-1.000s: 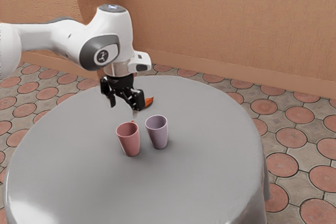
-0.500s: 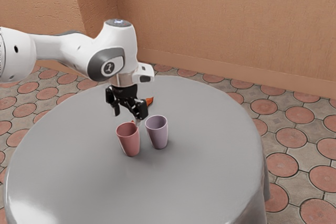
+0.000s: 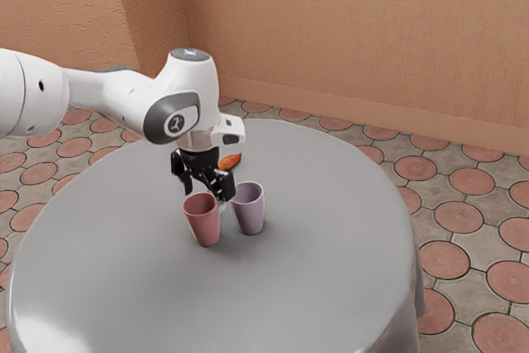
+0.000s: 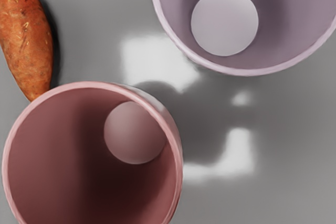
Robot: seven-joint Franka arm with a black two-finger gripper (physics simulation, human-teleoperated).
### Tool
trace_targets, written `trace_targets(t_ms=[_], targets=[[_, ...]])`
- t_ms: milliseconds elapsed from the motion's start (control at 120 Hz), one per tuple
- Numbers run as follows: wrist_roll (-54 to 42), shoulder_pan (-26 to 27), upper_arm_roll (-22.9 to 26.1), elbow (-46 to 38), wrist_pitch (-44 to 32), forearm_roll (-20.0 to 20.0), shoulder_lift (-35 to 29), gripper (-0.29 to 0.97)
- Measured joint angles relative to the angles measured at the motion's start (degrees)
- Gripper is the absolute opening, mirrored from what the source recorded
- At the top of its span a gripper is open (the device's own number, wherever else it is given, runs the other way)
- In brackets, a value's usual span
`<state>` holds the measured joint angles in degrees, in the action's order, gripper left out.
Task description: Place the left cup onto the right cup
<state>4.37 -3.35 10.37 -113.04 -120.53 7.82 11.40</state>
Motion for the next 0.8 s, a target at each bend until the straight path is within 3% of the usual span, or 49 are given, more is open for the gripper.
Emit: trace_targets(t_ms=[533,800], targets=[[-0.35,-0.01,0.26,0.08,-4.40,0.18,3.49,0.68],[-0.44,-0.03,0.18,-0.07,-6.07,0.18,4.38,0.62]])
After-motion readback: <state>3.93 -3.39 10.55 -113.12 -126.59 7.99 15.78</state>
